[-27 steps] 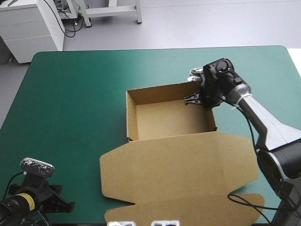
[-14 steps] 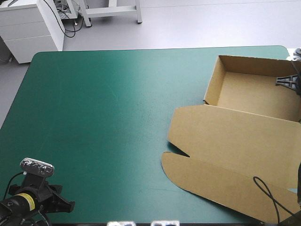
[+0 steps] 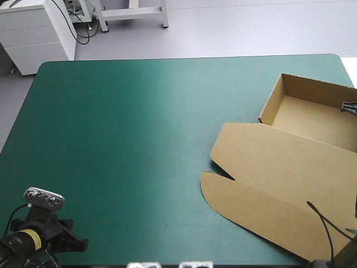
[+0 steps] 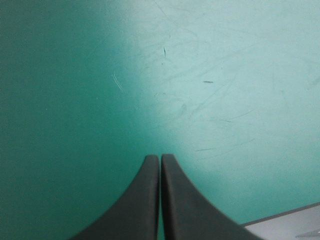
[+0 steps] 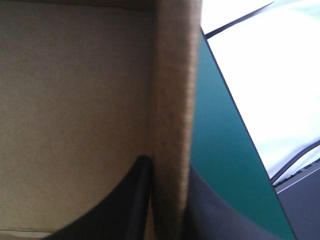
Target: Fold the box
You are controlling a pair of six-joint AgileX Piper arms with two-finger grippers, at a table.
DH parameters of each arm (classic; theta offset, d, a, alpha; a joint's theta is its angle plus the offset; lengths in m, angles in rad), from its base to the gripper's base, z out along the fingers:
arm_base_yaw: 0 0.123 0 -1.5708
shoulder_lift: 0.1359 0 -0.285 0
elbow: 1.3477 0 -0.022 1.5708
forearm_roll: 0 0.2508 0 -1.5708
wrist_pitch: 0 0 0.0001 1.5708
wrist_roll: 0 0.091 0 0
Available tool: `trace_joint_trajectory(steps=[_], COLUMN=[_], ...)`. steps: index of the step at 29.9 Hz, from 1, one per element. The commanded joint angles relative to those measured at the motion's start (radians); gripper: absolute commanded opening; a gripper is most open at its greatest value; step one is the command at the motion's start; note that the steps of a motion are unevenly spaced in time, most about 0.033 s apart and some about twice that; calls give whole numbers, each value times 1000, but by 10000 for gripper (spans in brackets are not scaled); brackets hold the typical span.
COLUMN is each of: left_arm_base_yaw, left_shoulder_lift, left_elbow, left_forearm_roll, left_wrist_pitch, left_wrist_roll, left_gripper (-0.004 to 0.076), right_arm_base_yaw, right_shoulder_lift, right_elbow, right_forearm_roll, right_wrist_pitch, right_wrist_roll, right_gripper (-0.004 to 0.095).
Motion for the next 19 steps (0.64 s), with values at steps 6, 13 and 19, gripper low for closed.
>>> trace_joint_trajectory(steps=[6, 13, 19], left_arm_base_yaw=[-3, -3, -3], left_shoulder_lift=[8, 8, 8], left_elbow=[-26, -26, -26], left_forearm_roll=[5, 5, 6], left_wrist_pitch=[-38, -38, -36], left_wrist_roll=[-12, -12, -12], left_gripper=[-8, -8, -8], right_arm_base_yaw=[-3, -3, -3], right_shoulder_lift=[-32, -94, -208], right_elbow=[-33, -33, -33], right_forearm_roll=[-93, 6, 157], right_wrist_pitch=[8, 8, 8], right_wrist_roll=[7, 23, -16], right_gripper=[379, 379, 379])
